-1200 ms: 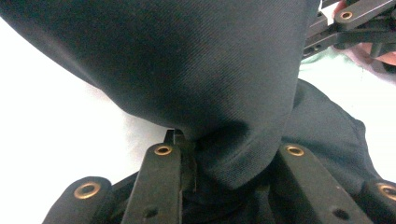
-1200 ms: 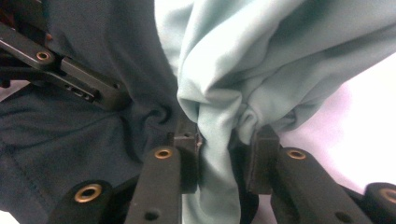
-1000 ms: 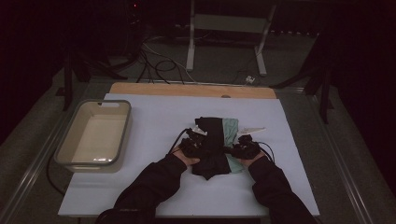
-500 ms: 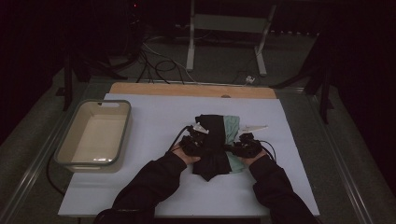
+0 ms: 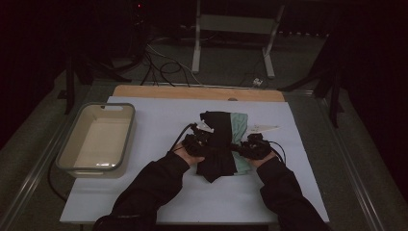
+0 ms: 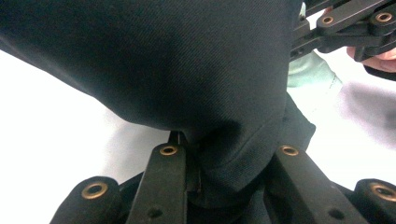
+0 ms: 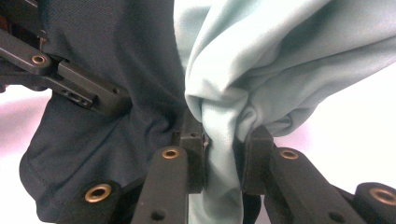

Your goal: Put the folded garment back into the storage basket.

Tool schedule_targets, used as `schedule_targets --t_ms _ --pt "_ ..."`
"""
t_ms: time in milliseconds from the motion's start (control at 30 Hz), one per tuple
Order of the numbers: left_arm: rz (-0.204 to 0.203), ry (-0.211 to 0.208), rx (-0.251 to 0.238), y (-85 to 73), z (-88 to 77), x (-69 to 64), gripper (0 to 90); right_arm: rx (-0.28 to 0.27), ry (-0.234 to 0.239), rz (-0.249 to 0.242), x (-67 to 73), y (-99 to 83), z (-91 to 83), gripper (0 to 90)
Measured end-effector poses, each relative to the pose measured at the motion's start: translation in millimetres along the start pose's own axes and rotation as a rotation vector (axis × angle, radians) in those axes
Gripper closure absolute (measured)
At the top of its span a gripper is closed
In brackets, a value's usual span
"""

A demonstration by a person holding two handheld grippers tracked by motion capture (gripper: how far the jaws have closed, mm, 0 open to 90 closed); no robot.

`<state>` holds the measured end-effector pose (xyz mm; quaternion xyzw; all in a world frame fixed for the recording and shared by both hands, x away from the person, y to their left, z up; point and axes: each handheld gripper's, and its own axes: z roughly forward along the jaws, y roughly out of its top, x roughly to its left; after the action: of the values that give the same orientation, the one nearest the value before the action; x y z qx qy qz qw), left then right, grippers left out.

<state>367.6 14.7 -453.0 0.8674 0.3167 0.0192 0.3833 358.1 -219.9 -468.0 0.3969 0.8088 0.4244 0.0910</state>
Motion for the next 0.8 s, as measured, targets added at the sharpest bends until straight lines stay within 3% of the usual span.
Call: schedule_targets --t_ms 800 --pt "0.023 0.026 -0.013 11.0 -35.2 5.1 75.5 -0.036 0.012 -0.024 16.7 30.3 -3.5 75.8"
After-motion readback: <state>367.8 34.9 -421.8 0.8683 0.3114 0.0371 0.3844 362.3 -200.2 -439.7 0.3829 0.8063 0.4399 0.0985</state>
